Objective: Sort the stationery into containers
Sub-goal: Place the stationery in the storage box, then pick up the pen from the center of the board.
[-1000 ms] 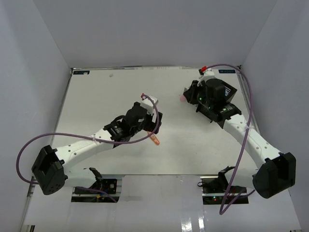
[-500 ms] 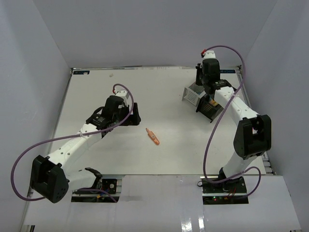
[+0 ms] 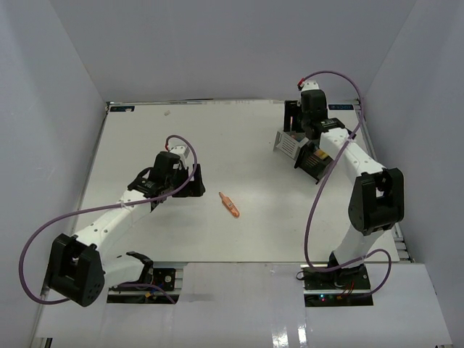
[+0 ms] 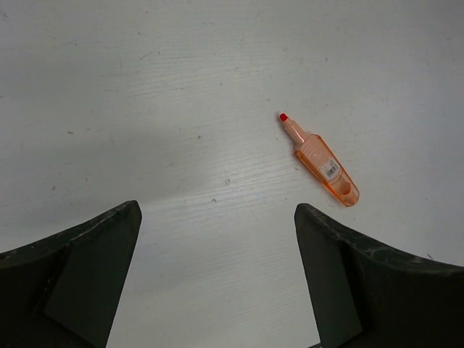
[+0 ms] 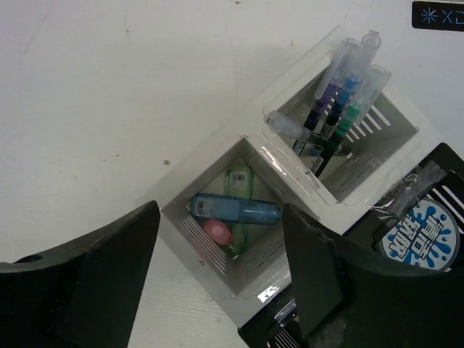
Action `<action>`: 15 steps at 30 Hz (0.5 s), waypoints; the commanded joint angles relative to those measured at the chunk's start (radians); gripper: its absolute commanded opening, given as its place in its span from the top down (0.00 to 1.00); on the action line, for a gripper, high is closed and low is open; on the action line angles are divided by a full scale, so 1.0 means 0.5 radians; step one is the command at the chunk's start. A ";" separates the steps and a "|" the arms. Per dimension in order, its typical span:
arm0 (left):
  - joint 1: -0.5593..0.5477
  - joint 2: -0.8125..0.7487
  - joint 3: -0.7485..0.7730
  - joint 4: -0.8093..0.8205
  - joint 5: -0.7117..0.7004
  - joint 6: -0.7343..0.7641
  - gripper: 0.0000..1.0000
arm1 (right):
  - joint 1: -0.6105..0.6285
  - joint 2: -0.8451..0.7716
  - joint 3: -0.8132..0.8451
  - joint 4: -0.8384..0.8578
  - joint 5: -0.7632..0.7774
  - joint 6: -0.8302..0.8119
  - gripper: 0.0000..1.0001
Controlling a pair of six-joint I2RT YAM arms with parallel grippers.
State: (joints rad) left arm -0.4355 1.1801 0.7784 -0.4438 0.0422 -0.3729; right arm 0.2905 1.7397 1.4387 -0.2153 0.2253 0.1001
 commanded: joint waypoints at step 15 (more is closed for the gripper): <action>0.024 -0.188 0.002 0.023 -0.020 -0.018 0.02 | 0.621 -1.019 -1.045 0.185 -0.282 0.005 0.14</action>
State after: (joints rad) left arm -0.4328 1.1263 0.7784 -0.4412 0.0414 -0.3748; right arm 0.5385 1.2442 1.0065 -0.1707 0.1131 0.0818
